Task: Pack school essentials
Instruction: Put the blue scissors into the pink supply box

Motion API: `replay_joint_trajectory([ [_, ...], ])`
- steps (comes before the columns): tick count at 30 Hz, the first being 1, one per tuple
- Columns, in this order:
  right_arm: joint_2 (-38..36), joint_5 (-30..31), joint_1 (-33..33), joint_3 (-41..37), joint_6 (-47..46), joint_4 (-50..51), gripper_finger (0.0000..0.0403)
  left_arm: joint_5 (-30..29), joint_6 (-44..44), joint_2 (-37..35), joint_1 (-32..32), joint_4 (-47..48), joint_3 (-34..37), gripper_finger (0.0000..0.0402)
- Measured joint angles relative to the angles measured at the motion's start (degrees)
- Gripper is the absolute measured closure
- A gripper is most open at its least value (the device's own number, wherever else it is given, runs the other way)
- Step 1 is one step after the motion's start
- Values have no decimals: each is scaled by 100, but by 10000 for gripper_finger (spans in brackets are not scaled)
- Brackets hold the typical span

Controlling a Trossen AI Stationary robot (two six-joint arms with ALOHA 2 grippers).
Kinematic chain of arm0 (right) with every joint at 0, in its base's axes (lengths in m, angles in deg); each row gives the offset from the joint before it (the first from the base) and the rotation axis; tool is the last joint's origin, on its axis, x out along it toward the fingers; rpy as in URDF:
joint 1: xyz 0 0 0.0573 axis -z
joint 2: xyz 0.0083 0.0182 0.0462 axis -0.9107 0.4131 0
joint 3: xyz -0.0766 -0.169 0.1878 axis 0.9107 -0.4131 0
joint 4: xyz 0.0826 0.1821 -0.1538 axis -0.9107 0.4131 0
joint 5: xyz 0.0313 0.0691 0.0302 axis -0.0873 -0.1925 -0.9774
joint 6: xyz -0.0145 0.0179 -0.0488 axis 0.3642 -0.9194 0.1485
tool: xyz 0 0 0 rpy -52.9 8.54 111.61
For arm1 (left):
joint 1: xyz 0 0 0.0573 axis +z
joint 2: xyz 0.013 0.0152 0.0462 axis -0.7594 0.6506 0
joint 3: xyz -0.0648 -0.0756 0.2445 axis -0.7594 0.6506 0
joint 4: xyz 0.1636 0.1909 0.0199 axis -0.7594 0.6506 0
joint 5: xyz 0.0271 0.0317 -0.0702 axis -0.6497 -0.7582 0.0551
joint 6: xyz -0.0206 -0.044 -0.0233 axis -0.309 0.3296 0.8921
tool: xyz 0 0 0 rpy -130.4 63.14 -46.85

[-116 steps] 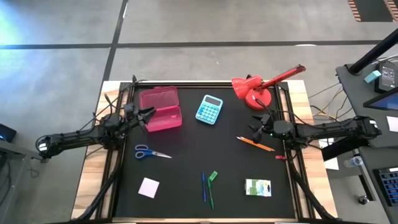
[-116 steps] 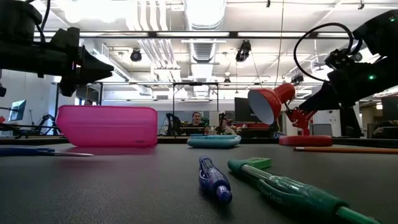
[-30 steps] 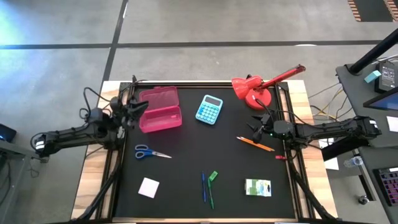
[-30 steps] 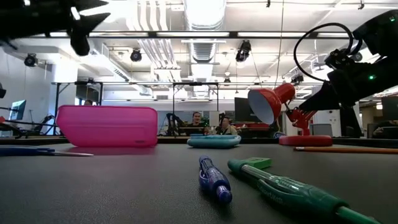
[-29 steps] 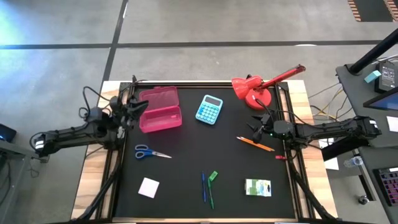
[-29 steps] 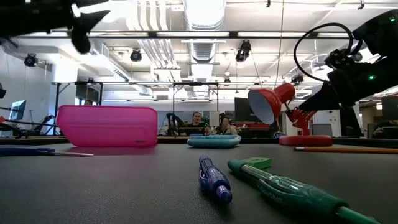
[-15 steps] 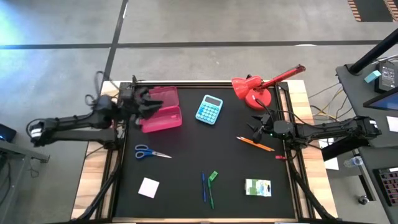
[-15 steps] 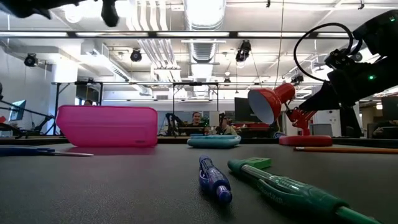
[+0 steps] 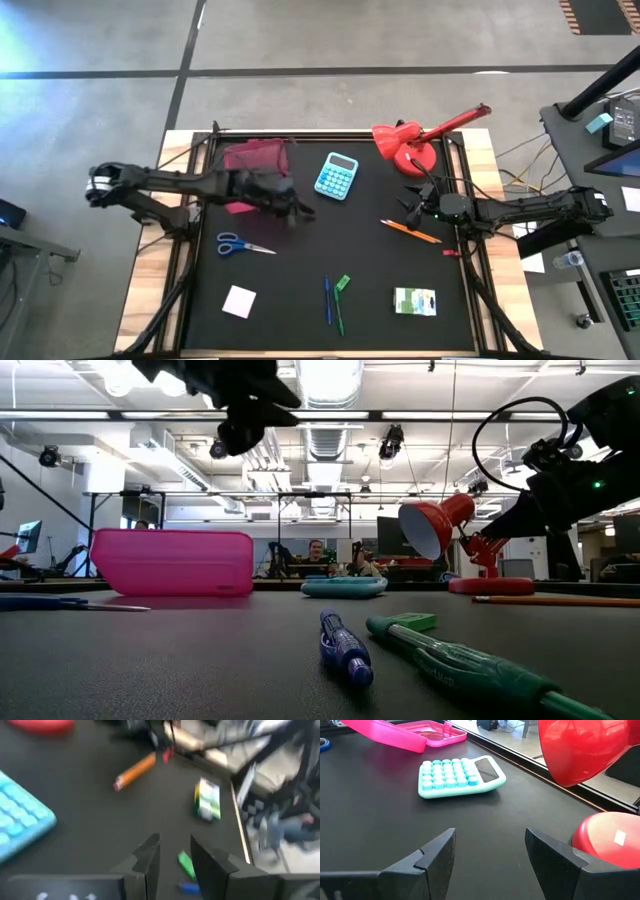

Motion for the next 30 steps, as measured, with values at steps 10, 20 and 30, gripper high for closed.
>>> replay_joint_trajectory([
  [10,0,2,1,0,0,2,174,-50,671,1010,-542,2440,-793,311],
  [20,1,0,2,0,0,4,174,-56,1248,1332,-1116,3930,-690,261],
  [30,1,2,0,0,0,6,174,-354,-672,1167,-1316,4412,-119,183],
])
